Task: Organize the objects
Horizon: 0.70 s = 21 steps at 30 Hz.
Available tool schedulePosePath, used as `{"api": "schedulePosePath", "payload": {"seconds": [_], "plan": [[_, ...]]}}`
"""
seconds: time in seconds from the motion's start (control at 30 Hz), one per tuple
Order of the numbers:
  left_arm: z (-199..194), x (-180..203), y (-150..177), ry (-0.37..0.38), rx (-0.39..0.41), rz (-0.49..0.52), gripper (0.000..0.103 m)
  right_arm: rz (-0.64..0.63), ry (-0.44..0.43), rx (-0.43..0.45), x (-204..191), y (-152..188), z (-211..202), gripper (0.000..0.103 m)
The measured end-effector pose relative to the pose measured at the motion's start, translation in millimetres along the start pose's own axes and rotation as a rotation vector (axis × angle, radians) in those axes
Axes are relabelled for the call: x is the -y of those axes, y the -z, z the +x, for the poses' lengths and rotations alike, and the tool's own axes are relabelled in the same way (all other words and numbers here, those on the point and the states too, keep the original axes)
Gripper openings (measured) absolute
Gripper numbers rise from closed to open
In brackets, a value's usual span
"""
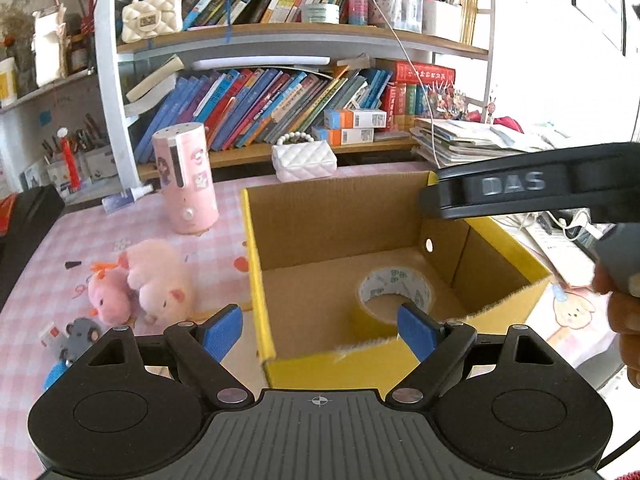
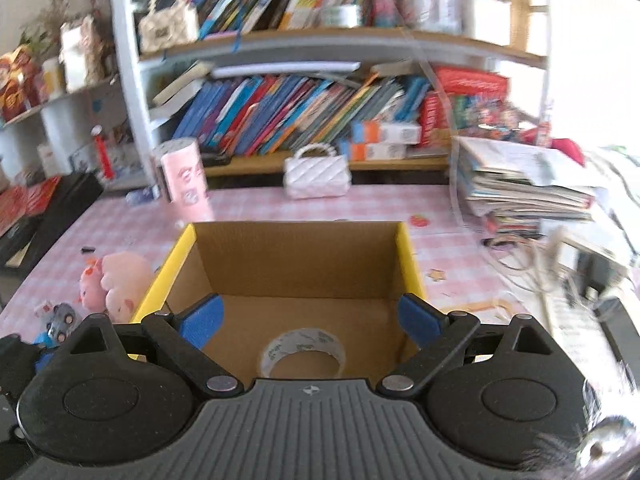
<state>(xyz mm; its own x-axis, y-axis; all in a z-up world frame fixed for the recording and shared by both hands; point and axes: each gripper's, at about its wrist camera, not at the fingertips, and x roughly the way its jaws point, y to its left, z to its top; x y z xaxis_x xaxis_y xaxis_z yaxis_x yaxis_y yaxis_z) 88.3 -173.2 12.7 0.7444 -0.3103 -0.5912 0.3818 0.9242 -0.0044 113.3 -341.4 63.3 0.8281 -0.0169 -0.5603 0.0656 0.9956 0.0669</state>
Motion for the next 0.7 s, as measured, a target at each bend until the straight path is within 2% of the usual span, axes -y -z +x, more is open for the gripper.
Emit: {"api": "schedulePosePath", "payload": {"seconds": [0.3,0.5,0.7], "plan": [[-28.0,-18.6,22.6,0.018,-0.011,-0.015,0.087,0.094,0.13,0.051,-1.4,38.2,-46.6,0.094],[-40.1,-33.3,46.2,0.011,-0.06,-0.034,0.087,0.117,0.174,0.009,-18.4,69.7,-61.3,0.094],[-48.7,-48.7,69.5,-0.019,-0.12,-0.061,0.087,0.118,0.18,-0.056,-37.9,98.3,-67.5,0.094]]}}
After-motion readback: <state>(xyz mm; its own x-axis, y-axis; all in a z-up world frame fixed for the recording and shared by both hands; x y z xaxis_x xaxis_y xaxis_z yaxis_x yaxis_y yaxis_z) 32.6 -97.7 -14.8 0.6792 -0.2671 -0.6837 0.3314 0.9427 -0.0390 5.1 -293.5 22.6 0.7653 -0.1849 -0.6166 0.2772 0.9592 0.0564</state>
